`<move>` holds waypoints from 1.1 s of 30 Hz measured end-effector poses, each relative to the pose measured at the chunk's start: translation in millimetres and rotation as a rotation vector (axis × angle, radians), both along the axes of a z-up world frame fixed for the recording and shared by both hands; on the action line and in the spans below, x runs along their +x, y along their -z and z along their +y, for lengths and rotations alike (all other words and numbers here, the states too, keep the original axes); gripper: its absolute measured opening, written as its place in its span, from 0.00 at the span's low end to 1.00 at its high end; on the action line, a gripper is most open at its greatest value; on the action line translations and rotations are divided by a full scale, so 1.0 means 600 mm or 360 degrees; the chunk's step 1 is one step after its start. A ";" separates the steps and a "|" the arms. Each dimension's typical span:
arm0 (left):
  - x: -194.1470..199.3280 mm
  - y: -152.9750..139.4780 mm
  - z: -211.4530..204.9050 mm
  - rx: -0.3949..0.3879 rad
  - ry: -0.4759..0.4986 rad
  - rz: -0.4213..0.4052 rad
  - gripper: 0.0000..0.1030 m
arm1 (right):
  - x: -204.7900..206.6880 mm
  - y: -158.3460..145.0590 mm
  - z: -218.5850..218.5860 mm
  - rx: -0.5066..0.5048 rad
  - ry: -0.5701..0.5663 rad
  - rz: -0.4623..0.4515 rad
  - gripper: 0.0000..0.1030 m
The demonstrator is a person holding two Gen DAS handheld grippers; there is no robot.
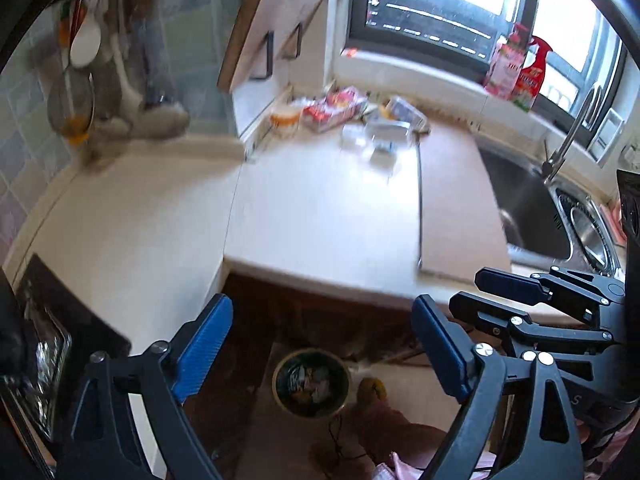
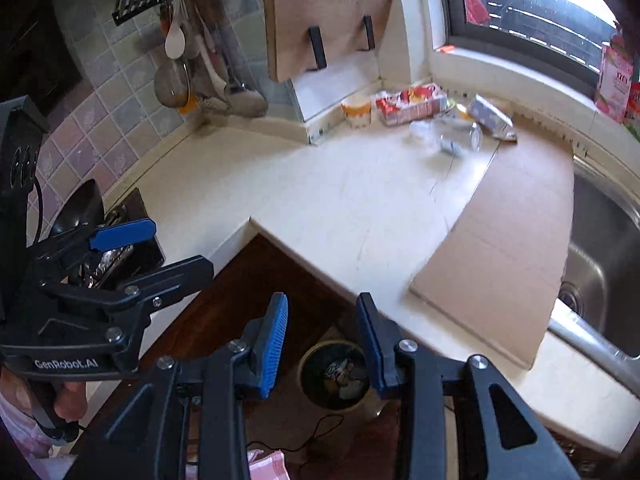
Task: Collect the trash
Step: 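Raise both tools back up to the counter trash, then grasp the clear plastic bottle with the left tool while the right tool grasps the blue-and-white milk carton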
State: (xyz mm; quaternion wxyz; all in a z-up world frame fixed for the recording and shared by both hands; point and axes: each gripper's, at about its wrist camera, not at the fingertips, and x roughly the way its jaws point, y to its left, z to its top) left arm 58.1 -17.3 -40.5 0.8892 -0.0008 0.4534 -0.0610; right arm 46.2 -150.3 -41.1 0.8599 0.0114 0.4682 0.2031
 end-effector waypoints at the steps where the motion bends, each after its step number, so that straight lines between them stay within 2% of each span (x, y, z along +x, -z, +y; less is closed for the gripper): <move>1: 0.008 -0.008 -0.003 -0.0007 0.0009 -0.0007 0.88 | 0.009 -0.012 -0.008 0.0016 0.0004 -0.0010 0.35; 6: 0.061 -0.049 -0.022 -0.0016 0.0007 -0.0053 0.88 | 0.057 -0.059 -0.045 0.0030 0.0037 -0.0059 0.40; 11: 0.136 -0.082 -0.053 -0.0074 -0.0005 -0.0036 0.88 | 0.137 -0.098 -0.096 0.0004 0.0054 -0.0060 0.40; 20: 0.343 -0.089 -0.153 -0.0080 -0.0045 0.0069 0.88 | 0.327 -0.143 -0.207 -0.0038 0.0103 -0.0070 0.41; 24: 0.455 -0.053 -0.185 -0.0125 -0.0136 0.0194 0.88 | 0.398 -0.144 -0.246 -0.0062 0.0096 -0.0085 0.48; 27: 0.515 -0.018 -0.194 -0.0190 -0.0211 0.0296 0.88 | 0.453 -0.132 -0.268 -0.0071 0.0078 -0.0078 0.51; 33: 0.613 0.072 -0.213 -0.0210 -0.0393 0.0486 0.88 | 0.550 -0.071 -0.294 -0.0123 0.0049 -0.0070 0.58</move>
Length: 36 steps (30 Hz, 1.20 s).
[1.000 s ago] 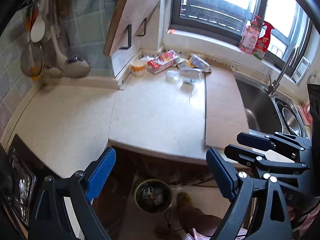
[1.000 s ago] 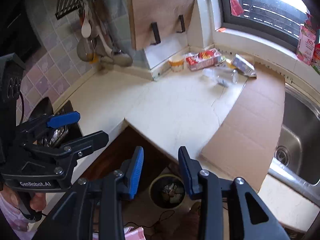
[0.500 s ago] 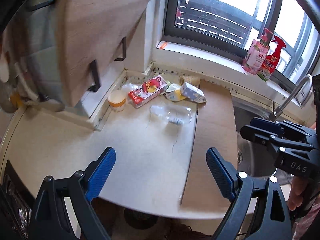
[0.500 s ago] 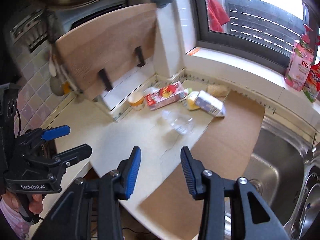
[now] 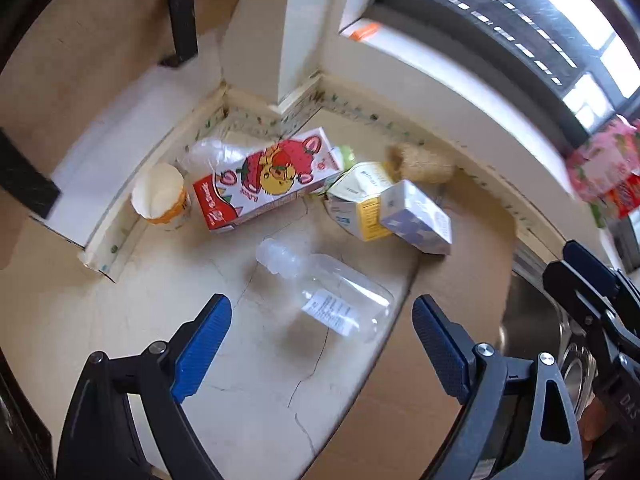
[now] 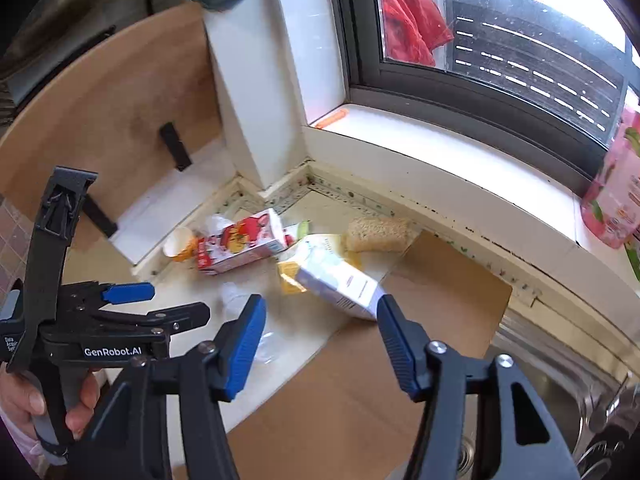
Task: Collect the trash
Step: 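Grasp the clear plastic bottle with the left tool while the right tool grasps the blue-and-white milk carton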
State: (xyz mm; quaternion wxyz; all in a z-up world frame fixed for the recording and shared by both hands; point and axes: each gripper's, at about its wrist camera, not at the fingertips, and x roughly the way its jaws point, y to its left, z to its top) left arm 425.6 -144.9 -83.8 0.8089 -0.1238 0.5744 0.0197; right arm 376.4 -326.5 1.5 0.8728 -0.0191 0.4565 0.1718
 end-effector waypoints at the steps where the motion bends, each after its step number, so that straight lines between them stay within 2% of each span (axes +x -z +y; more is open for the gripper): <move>1: 0.010 0.016 -0.001 -0.0011 -0.0026 0.0036 0.88 | 0.018 0.017 -0.002 -0.0027 -0.0006 0.0003 0.59; 7: 0.051 0.106 -0.005 -0.0015 -0.0236 0.0259 0.88 | 0.076 0.091 -0.012 -0.0073 -0.0034 0.0078 0.59; 13: 0.051 0.153 -0.005 -0.0026 -0.0365 0.0356 0.88 | 0.092 0.139 0.003 -0.0141 -0.0159 0.0097 0.59; 19: 0.032 0.171 -0.011 0.0013 -0.0349 0.0355 0.88 | 0.097 0.166 0.036 -0.0252 -0.0326 0.0060 0.59; 21: 0.030 0.174 -0.012 0.0031 -0.0339 0.0351 0.84 | 0.099 0.175 0.049 -0.0318 -0.0367 0.0031 0.59; 25: 0.020 0.182 -0.010 0.0004 -0.0311 0.0368 0.55 | 0.105 0.190 0.067 -0.0443 -0.0409 -0.0046 0.59; 26: 0.016 0.185 -0.008 -0.0012 -0.0305 0.0373 0.53 | 0.106 0.194 0.073 -0.0471 -0.0428 -0.0064 0.59; 29: 0.003 0.186 0.002 -0.0007 -0.0291 0.0335 0.52 | 0.112 0.206 0.085 -0.0518 -0.0478 -0.0065 0.59; 34: -0.015 0.174 0.004 0.0094 -0.0247 0.0249 0.52 | 0.109 0.225 0.102 -0.0610 -0.0513 -0.0117 0.59; 35: -0.016 0.170 0.005 0.0098 -0.0244 0.0241 0.52 | 0.107 0.226 0.102 -0.0618 -0.0509 -0.0130 0.58; 36: -0.021 0.167 0.005 0.0104 -0.0238 0.0227 0.51 | 0.105 0.225 0.101 -0.0622 -0.0503 -0.0141 0.51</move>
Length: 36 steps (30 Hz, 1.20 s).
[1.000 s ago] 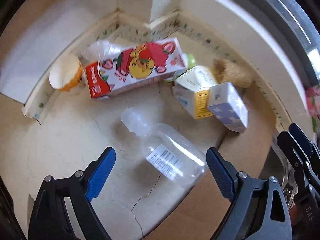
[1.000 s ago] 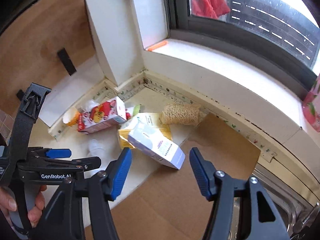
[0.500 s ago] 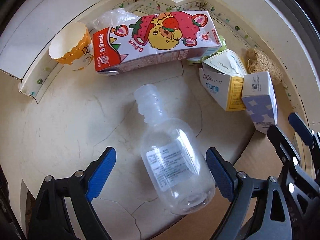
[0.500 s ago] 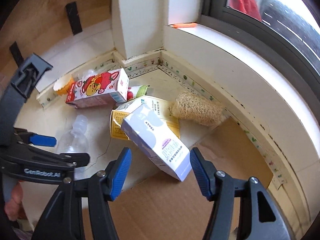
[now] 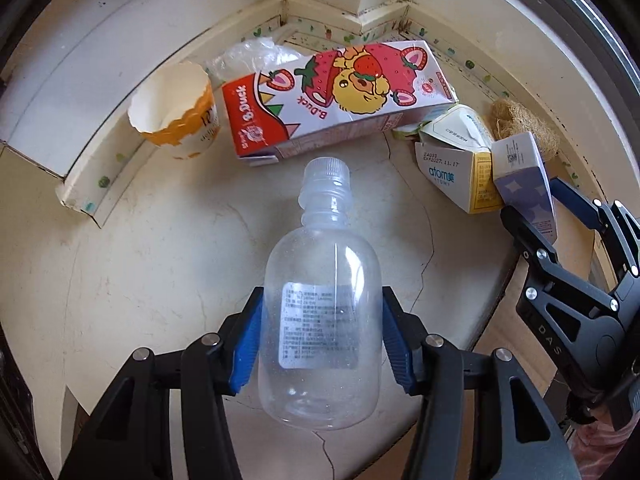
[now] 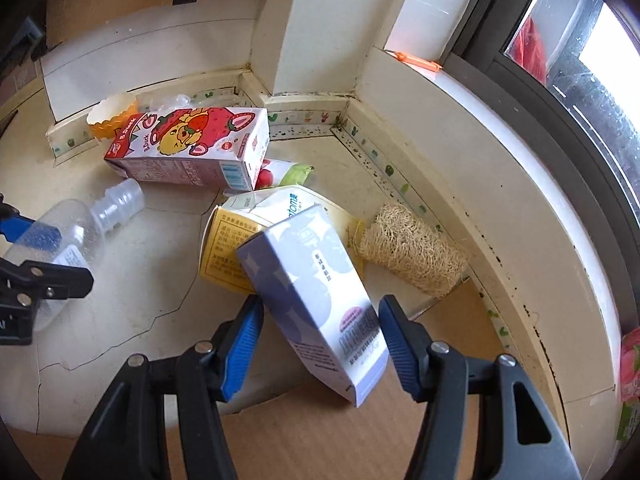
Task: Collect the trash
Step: 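Grasp the clear plastic bottle with the left tool while the right tool grasps the blue-and-white milk carton, then set the milk carton upright on the counter with the right tool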
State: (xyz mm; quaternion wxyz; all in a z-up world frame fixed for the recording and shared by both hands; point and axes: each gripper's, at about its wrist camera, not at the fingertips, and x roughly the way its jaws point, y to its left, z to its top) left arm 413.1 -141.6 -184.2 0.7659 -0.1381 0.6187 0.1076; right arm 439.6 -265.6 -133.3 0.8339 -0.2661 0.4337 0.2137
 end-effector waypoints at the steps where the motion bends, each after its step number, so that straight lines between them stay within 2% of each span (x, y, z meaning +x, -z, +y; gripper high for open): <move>1: -0.002 -0.004 0.002 0.0007 0.0003 -0.0011 0.51 | -0.003 -0.002 -0.001 -0.0007 0.0013 -0.0020 0.43; 3: 0.004 -0.019 0.004 0.0012 0.0011 -0.0029 0.51 | -0.003 -0.005 -0.005 0.0016 0.0028 0.0014 0.39; 11: -0.026 -0.058 -0.008 0.0018 0.0098 -0.0119 0.51 | -0.046 -0.054 -0.026 0.0135 0.0108 0.0074 0.37; 19: -0.113 -0.106 -0.001 0.0004 0.0227 -0.0227 0.51 | -0.161 -0.125 -0.020 0.0326 0.0197 0.0241 0.37; 22: -0.171 -0.132 0.017 0.0015 0.0292 -0.0273 0.51 | -0.211 -0.140 -0.009 0.0360 0.0237 0.0287 0.36; 23: -0.187 -0.139 0.023 0.0019 0.0308 -0.0282 0.51 | -0.232 -0.146 -0.004 0.0377 0.0252 0.0304 0.16; 24: -0.206 -0.144 0.027 0.0026 0.0328 -0.0292 0.51 | -0.248 -0.149 0.002 0.0391 0.0258 0.0339 0.03; 25: -0.227 -0.151 0.033 0.0032 0.0351 -0.0301 0.51 | -0.266 -0.151 0.007 0.0414 0.0296 0.0385 0.00; 27: -0.272 -0.163 0.044 0.0034 0.0388 -0.0316 0.51 | -0.304 -0.156 0.019 0.0442 0.0354 0.0408 0.00; 30: -0.321 -0.165 0.064 0.0045 0.0427 -0.0314 0.51 | -0.352 -0.150 0.049 0.0371 0.0400 0.0382 0.00; 32: -0.351 -0.164 0.078 0.0032 0.0436 -0.0305 0.51 | -0.375 -0.145 0.060 0.0418 0.0457 0.0426 0.00; 36: -0.403 -0.164 0.105 0.0033 0.0453 -0.0311 0.51 | -0.395 -0.150 0.058 0.0534 0.0599 0.0388 0.00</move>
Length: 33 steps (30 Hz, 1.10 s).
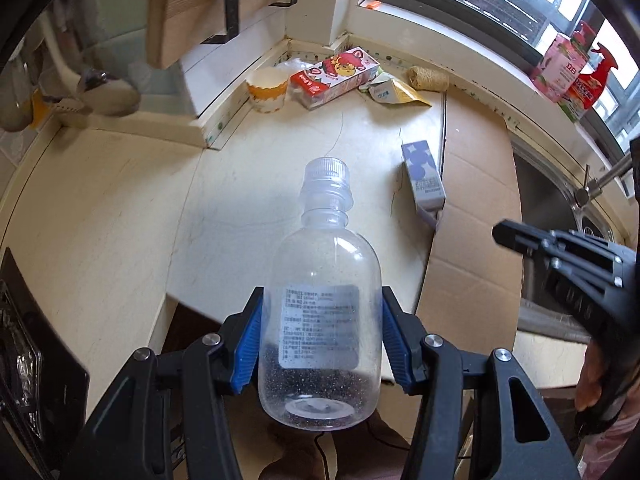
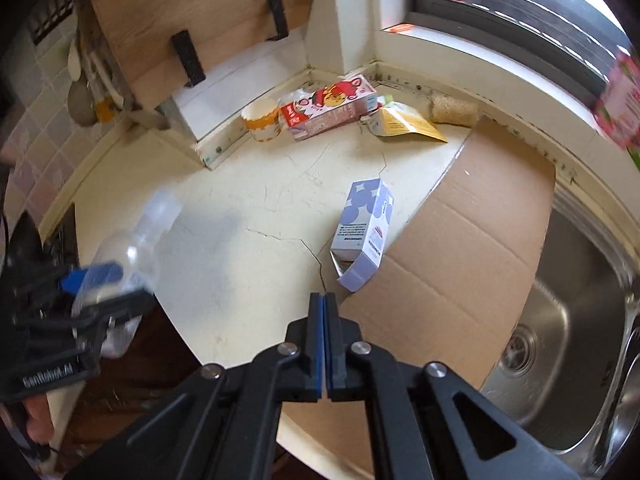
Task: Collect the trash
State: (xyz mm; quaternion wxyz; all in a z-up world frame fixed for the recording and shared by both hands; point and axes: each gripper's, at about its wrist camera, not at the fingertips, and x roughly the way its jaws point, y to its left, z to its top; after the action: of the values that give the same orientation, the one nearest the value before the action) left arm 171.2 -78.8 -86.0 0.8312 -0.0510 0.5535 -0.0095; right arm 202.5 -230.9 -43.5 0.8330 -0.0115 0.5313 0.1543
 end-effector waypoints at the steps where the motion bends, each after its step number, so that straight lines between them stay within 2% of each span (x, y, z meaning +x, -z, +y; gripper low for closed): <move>1: -0.009 -0.001 0.006 0.0001 0.0000 -0.0007 0.51 | -0.001 -0.001 -0.003 0.0038 0.0041 0.0013 0.00; 7: -0.039 -0.008 0.042 -0.0003 -0.0049 -0.0052 0.51 | 0.017 0.004 0.004 0.0068 0.0124 0.0041 0.06; 12: -0.028 -0.012 0.070 -0.0025 -0.0131 -0.0074 0.51 | 0.057 0.019 0.001 0.0110 0.0200 0.0086 0.31; 13: -0.024 -0.013 0.076 -0.0028 -0.0151 -0.0080 0.51 | 0.068 0.024 0.001 0.0119 0.0210 0.0095 0.32; 24: 0.024 0.003 0.119 -0.0054 -0.0332 -0.0066 0.51 | 0.185 0.108 0.017 0.0016 0.0260 0.0243 0.35; 26: 0.031 0.006 0.127 -0.0059 -0.0361 -0.0062 0.51 | 0.195 0.115 0.022 -0.0013 0.0251 0.0225 0.35; 29: 0.040 0.011 0.139 -0.0062 -0.0402 -0.0060 0.51 | 0.204 0.114 0.032 -0.0066 0.0230 0.0185 0.42; 33: 0.048 0.012 0.145 -0.0067 -0.0424 -0.0059 0.51 | 0.212 0.115 0.040 -0.0184 0.0226 0.0167 0.42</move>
State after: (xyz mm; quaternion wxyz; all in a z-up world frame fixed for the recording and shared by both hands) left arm 199.8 8.5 -93.2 0.8340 -0.1412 0.5260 0.0884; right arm 329.5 -206.6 -112.3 0.8108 -0.0137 0.5816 0.0643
